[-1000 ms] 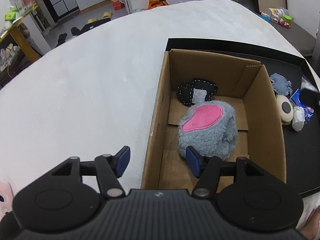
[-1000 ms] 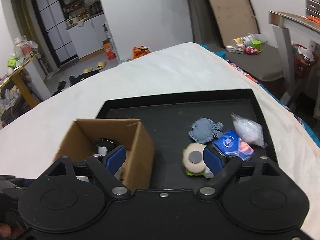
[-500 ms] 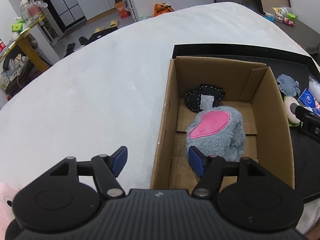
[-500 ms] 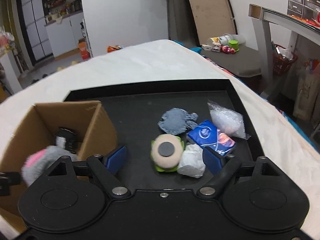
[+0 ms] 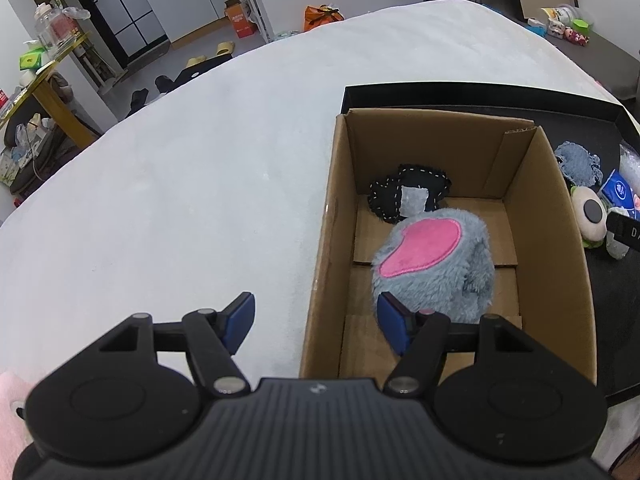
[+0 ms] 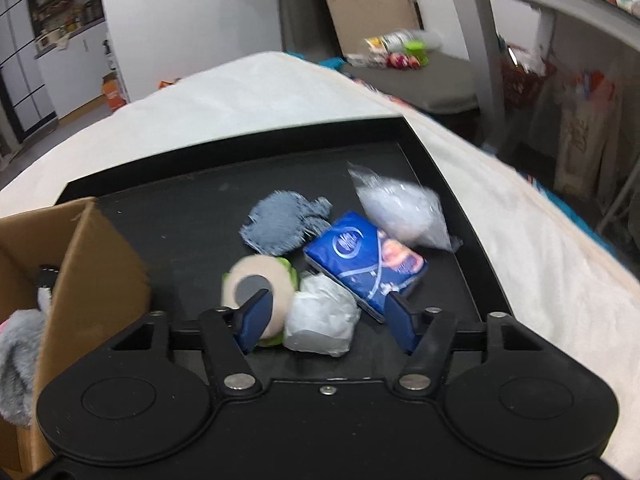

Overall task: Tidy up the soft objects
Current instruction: 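Grasp the white tissue bundle with the right tool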

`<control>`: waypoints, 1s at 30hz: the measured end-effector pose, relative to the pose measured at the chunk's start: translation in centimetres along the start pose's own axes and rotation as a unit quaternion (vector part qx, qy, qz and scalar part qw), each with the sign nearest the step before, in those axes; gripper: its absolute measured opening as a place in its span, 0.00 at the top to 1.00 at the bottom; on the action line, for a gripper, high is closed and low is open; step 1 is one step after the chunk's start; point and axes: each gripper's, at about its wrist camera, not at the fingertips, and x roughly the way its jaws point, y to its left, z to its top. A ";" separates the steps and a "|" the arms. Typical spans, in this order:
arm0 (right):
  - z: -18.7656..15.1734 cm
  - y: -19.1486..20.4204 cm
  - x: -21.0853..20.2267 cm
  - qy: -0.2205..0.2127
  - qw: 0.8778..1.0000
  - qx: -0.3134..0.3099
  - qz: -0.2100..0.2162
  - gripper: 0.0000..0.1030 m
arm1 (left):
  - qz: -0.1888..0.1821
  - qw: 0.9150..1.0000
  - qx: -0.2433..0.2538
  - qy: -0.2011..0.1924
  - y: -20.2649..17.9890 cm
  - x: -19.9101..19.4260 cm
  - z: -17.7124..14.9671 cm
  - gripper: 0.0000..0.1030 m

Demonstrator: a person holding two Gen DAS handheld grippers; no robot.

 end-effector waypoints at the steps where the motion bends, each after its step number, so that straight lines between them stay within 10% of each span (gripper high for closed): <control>1: -0.1 -0.2 0.3 0.006 1.000 0.003 0.000 0.46 | 0.000 1.000 -0.001 0.001 0.1 0.1 -0.1 0.36; 3: -0.3 -0.5 0.9 0.018 1.000 0.008 0.004 0.59 | 0.000 1.000 -0.003 0.001 0.2 0.1 -0.2 0.36; 30: 1.4 0.7 -5.6 0.005 0.997 -0.016 0.081 0.60 | -0.040 0.999 -0.027 0.000 1.9 -0.3 -1.3 0.36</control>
